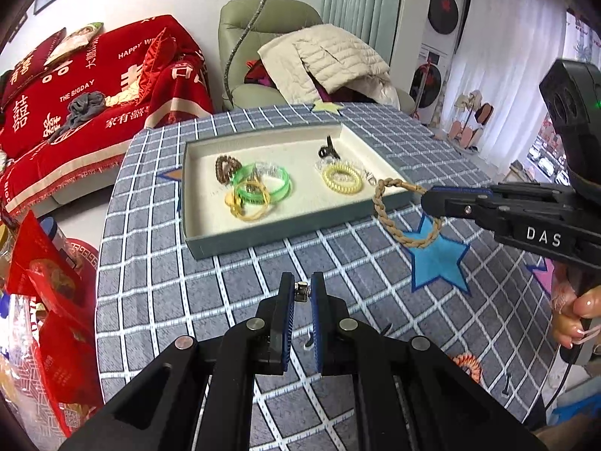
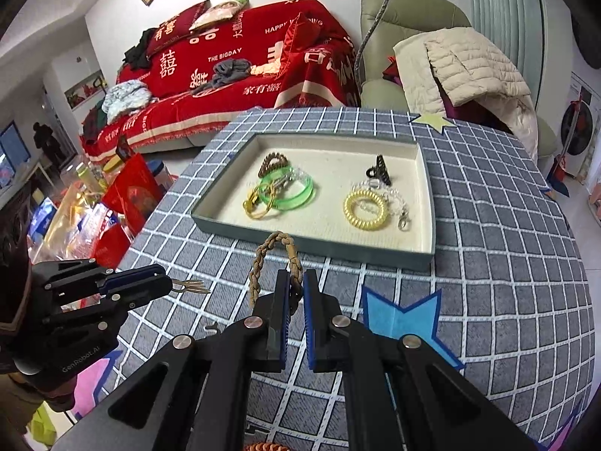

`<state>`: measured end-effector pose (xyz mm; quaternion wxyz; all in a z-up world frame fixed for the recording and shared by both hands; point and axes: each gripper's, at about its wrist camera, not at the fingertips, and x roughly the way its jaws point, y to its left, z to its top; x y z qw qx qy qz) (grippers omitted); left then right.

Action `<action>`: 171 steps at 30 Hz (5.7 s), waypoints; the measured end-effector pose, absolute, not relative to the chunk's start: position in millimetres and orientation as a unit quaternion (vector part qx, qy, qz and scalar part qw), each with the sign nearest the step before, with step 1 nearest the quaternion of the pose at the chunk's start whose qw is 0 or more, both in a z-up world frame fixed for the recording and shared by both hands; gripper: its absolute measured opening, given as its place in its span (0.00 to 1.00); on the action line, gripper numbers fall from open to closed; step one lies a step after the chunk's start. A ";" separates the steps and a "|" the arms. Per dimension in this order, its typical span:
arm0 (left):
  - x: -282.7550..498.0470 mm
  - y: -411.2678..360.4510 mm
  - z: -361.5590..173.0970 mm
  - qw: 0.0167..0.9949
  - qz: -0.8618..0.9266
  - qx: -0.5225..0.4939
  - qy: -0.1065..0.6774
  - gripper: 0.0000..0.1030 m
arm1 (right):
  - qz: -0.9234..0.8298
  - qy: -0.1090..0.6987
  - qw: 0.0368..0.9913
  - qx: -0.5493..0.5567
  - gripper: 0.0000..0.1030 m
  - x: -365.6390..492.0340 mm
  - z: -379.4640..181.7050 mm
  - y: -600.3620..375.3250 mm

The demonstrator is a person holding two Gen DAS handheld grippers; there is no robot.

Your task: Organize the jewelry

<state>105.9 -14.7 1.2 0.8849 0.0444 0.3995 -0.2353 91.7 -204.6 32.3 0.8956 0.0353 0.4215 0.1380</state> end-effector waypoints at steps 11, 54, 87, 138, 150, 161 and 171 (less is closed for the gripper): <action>141.0 -20.6 26.0 0.898 -0.230 0.026 0.374 0.29 | 0.133 0.409 0.902 0.045 0.07 116.9 49.8 -217.1; 258.4 -95.1 -21.9 0.879 -0.219 0.023 0.423 0.29 | 0.091 0.438 0.888 0.101 0.07 221.0 5.6 -263.9; 303.5 -77.3 -40.2 0.889 -0.142 0.016 0.435 0.30 | 0.074 0.486 0.863 0.118 0.41 257.9 -54.0 -265.5; 267.4 -42.1 -32.2 0.904 -0.074 0.031 0.419 1.00 | 0.053 0.483 0.871 0.076 0.73 235.9 -17.9 -245.4; 243.8 -29.1 -18.1 0.917 -0.043 0.034 0.396 1.00 | 0.031 0.402 0.913 0.063 1.00 210.2 1.6 -240.5; 203.9 -25.0 -4.5 0.927 -0.042 0.022 0.373 1.00 | 0.029 0.377 0.924 0.056 1.00 181.2 9.5 -233.7; 161.9 -22.8 -4.2 0.932 -0.028 0.021 0.360 1.00 | 0.012 0.368 0.928 0.052 1.00 146.9 11.6 -233.9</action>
